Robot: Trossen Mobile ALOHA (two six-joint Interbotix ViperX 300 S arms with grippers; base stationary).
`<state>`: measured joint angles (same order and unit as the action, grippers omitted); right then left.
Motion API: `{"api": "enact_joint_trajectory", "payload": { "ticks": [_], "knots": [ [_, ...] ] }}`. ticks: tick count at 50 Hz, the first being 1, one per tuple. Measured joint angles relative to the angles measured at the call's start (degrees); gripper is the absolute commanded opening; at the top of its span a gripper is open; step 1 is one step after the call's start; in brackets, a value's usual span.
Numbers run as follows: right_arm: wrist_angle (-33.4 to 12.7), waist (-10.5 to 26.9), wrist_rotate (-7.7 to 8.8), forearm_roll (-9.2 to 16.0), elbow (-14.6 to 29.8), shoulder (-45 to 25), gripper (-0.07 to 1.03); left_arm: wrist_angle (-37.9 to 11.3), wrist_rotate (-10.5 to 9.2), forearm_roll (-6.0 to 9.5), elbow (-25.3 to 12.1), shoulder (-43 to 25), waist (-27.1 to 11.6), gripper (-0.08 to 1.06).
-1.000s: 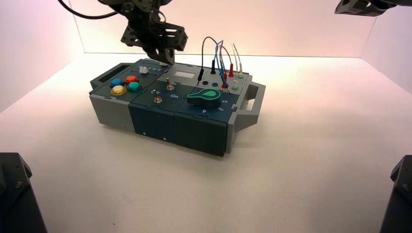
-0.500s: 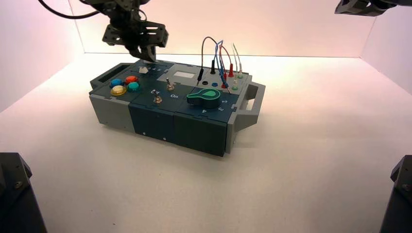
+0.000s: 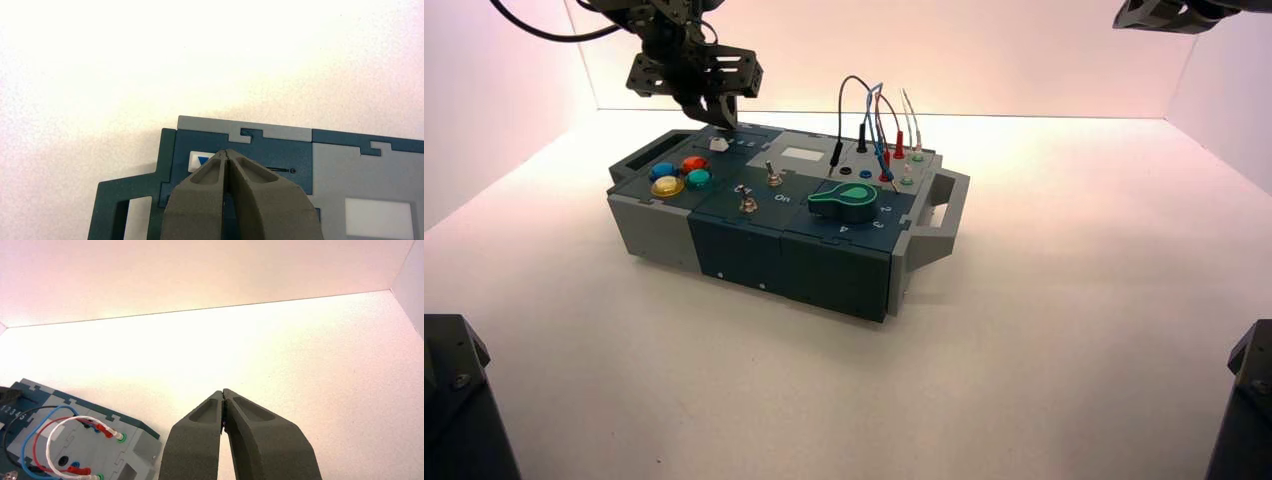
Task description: Move the top slider to position 1.
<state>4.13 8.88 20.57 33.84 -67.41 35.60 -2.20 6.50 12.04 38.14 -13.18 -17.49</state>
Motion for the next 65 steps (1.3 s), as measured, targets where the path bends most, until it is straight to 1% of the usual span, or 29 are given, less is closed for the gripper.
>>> {"api": "enact_joint_trajectory", "payload": {
  "ticks": [5, 17, 28, 32, 43, 44, 47, 55, 56, 61, 65],
  "knots": [
    [0.2, 0.0, 0.00, 0.0, 0.0, 0.0, -0.02, -0.1, 0.00, 0.00, 0.1, 0.3, -0.7, -0.03],
    [0.4, -0.1, 0.09, 0.0, 0.0, -0.3, -0.02, -0.3, 0.00, 0.00, 0.4, 2.9, -4.7, -0.03],
    [0.4, -0.1, 0.09, 0.0, 0.0, -0.9, -0.02, -0.3, 0.00, 0.00, 1.1, 4.8, -4.8, -0.03],
    [0.4, -0.1, 0.09, 0.0, 0.0, -1.1, -0.02, -0.2, 0.00, 0.00, 1.9, 6.4, -4.7, -0.03],
    [0.4, -0.1, 0.09, 0.0, 0.1, -1.0, -0.02, 1.9, 0.00, 0.00, 5.2, 11.3, -3.3, -0.03],
    [0.4, -0.1, 0.09, 0.0, 0.0, -1.1, -0.02, 2.5, 0.09, -0.09, 6.2, 12.7, -2.8, -0.03],
    [0.4, -0.1, 0.09, 0.0, 0.0, -1.1, -0.02, 3.2, 0.09, -0.09, 7.3, 14.2, -2.3, -0.03],
    [1.0, -0.1, 0.09, 0.0, 0.0, -1.3, -0.02, 5.4, 0.18, -0.09, 11.7, 19.4, 1.5, -0.03],
    [1.0, -0.1, 0.09, 0.0, 0.0, -1.4, -0.02, 5.4, 0.18, -0.09, 11.7, 19.4, 1.5, -0.03],
    [1.2, -0.1, 0.18, 0.0, 0.0, -1.7, -0.02, 7.1, 0.18, -0.09, 14.4, 22.0, 4.7, -0.03],
    [1.3, -0.1, 0.18, 0.0, 0.0, -1.9, -0.02, 8.9, 0.44, -0.09, 15.6, 23.0, 5.4, -0.03]
  ]
}}
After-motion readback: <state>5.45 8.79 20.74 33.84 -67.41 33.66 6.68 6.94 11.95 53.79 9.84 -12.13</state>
